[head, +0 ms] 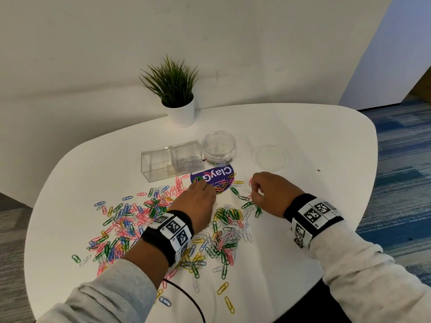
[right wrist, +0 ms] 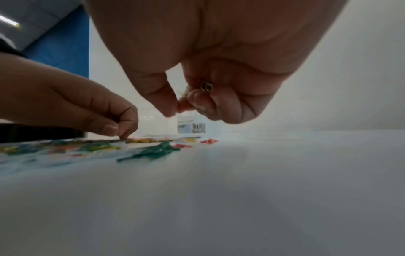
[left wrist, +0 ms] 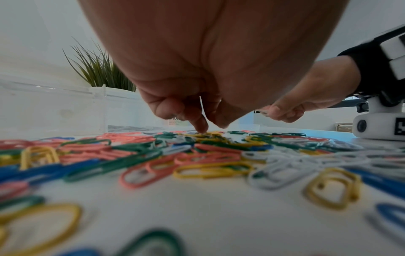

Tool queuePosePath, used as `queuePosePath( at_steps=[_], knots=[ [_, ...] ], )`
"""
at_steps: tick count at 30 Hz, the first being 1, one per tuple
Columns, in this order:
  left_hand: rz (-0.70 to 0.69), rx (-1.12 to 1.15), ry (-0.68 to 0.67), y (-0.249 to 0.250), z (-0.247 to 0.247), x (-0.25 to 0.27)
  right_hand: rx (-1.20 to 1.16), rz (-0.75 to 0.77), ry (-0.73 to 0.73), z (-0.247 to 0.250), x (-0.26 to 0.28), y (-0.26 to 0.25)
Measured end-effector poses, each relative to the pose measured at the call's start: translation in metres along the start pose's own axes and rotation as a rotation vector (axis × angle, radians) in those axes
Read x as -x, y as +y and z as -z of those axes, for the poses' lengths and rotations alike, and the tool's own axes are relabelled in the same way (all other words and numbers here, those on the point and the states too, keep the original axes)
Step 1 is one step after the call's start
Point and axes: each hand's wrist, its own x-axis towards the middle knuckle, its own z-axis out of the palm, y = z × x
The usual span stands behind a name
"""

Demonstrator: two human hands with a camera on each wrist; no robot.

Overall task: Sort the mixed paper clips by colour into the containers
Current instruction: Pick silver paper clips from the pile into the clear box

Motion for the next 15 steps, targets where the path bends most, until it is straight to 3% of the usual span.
queuePosePath(
  at_steps=[4, 7, 11, 15],
  knots=[
    [0.011, 0.045, 0.017, -0.003, 0.0, 0.002, -0.339, -0.111, 0.158, 0.014, 0.001, 0.002],
    [0.017, 0.044, 0.014, -0.003, 0.002, 0.002, -0.929, -0.2, 0.201, 0.018, 0.002, 0.002],
    [0.022, 0.024, -0.012, -0.001, 0.002, 0.002, -1.369, -0.317, 0.063, 0.018, 0.002, -0.002],
    [0.008, 0.024, -0.007, 0.0, 0.002, 0.003, -1.469, -0.334, -0.062, 0.013, 0.008, -0.004]
  ],
)
